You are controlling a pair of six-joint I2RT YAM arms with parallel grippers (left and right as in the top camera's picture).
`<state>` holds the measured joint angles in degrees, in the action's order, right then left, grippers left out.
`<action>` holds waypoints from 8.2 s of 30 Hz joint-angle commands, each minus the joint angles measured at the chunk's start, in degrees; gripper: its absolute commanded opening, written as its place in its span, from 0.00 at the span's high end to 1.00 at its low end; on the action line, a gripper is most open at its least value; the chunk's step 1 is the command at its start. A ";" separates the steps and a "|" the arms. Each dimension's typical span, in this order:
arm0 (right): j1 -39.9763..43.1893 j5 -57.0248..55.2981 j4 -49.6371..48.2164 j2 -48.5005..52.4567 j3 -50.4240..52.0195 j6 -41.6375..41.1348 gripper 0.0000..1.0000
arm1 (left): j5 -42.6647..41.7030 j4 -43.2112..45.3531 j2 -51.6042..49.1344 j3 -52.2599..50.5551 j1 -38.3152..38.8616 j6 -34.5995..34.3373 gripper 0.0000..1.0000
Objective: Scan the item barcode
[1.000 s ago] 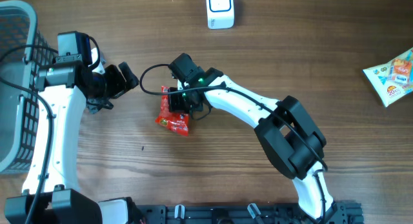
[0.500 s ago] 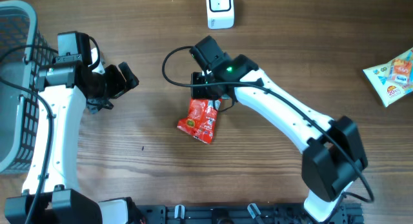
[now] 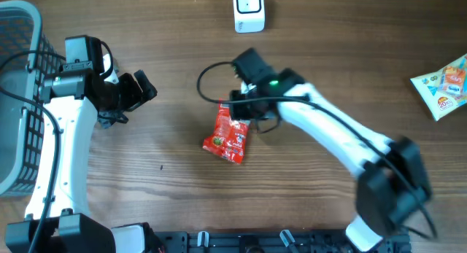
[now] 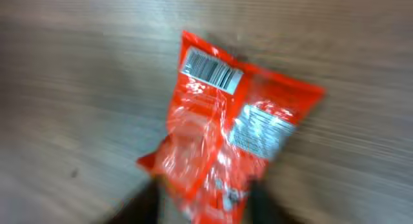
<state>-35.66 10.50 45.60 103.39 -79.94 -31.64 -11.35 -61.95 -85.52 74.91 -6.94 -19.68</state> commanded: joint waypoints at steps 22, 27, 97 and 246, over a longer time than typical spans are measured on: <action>0.07 19.15 -43.87 6.29 30.58 -28.79 0.00 | 0.35 -0.04 -0.04 0.63 -0.33 -0.50 0.00; 0.04 20.79 -51.43 14.01 30.56 -34.64 0.47 | 0.35 -0.04 -0.04 0.63 -0.33 -0.50 0.00; 30.77 37.46 -15.43 -12.04 30.58 10.93 0.16 | -71.38 41.24 -22.51 -18.73 24.70 -4.98 0.96; 51.41 -86.49 -80.74 36.37 -10.19 82.14 0.07 | 24.48 31.34 -13.38 -13.73 17.27 -10.82 0.00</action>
<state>17.52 -76.29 -35.83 139.96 -90.41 54.15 12.19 -30.61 -99.74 60.40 10.48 -30.35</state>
